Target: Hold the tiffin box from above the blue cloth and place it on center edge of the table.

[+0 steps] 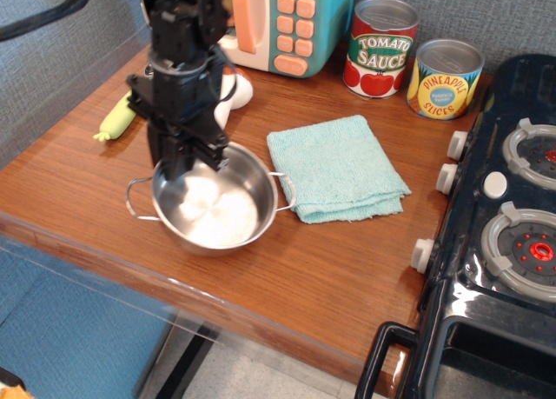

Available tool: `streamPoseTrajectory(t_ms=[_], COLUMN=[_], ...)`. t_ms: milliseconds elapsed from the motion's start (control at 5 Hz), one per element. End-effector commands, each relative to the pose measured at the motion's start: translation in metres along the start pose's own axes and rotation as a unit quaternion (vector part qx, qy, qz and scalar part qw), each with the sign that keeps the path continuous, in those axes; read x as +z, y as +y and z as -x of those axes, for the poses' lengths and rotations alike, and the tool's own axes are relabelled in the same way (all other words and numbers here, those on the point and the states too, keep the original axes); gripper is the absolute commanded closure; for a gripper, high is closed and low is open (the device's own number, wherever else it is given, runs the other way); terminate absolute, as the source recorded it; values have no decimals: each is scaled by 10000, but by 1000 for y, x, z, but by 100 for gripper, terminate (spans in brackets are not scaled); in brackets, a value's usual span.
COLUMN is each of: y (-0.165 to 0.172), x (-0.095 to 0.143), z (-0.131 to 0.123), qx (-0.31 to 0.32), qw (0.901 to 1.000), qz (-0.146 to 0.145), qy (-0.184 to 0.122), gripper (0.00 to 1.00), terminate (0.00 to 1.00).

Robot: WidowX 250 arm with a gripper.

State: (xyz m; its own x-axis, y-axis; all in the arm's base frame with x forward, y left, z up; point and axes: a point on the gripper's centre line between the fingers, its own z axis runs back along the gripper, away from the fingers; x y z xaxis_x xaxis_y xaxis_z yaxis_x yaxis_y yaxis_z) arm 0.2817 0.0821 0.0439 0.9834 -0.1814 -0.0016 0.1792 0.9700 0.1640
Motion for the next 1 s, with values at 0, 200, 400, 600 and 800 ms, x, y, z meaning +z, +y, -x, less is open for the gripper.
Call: streamPoseTrajectory(t_ms=[0,200,400,600,800], y=[17,17,18,22,23], x=[0,9,25,40,47], z=[1,1,1,5,6], qx=[172,104,206,431,566], qw=[9998,9998,9990,9975,9962], qz=[-86,-122,-173,-166,-146], qy=[7,-120,-348,-535,-640], gripper=[100,0,0,0,0], terminate=[0,0,0,0,0])
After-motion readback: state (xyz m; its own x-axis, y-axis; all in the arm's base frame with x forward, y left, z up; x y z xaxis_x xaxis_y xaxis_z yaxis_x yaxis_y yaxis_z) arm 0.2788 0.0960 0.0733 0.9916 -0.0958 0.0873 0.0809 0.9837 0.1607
